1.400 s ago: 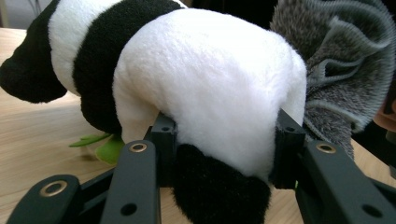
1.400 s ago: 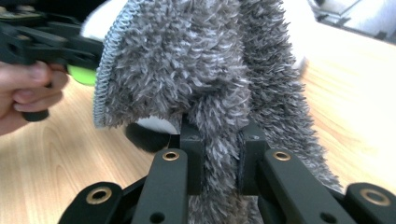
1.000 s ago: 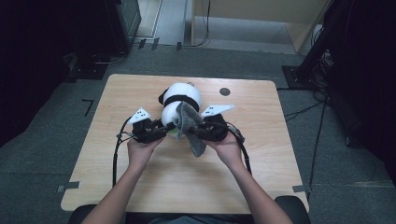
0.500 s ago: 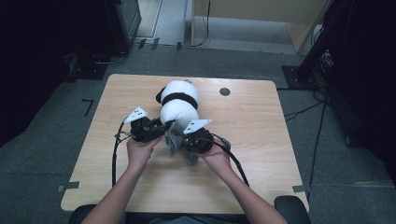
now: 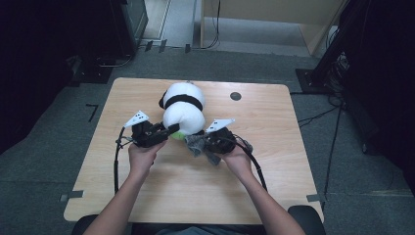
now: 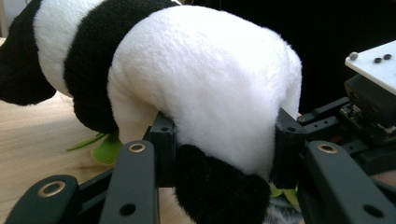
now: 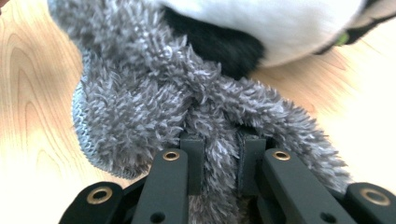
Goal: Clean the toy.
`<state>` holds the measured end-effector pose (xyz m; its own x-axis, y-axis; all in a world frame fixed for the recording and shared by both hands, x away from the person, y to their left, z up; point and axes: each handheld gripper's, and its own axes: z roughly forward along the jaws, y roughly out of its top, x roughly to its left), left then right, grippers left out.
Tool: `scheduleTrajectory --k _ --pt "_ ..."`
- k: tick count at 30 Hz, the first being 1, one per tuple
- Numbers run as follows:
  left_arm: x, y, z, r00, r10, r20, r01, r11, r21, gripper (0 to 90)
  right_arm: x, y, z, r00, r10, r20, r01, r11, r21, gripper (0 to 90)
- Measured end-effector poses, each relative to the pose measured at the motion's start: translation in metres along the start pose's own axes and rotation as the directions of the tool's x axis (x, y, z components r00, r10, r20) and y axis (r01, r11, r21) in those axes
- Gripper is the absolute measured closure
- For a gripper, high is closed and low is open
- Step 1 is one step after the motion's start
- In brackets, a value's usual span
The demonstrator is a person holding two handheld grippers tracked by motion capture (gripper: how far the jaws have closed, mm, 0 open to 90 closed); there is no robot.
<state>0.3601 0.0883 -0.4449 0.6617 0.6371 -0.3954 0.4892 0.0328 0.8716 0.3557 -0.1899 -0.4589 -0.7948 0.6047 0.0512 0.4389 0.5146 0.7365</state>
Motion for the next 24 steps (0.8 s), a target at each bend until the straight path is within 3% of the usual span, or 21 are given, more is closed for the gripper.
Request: scheduleTrajectory --k 13,19,24 --pt "0.006 0.004 -0.008 0.9991 0.031 -0.029 -0.031 0.9995 -0.004 54.8 -0.025 -0.009 -0.014 0.9948 0.100 0.019 -0.100 0.995 -0.006 78.2" --pt "0.010 0.008 -0.014 0.9936 0.082 -0.077 -0.082 0.9966 0.000 54.8 -0.035 -0.013 -0.031 0.9882 0.147 0.041 -0.146 0.989 -0.041 77.8" --pt "0.017 0.009 -0.017 0.9933 0.069 -0.093 -0.069 0.9976 -0.003 54.8 -0.041 -0.017 -0.040 0.9841 0.169 0.055 -0.166 0.985 -0.049 77.8"
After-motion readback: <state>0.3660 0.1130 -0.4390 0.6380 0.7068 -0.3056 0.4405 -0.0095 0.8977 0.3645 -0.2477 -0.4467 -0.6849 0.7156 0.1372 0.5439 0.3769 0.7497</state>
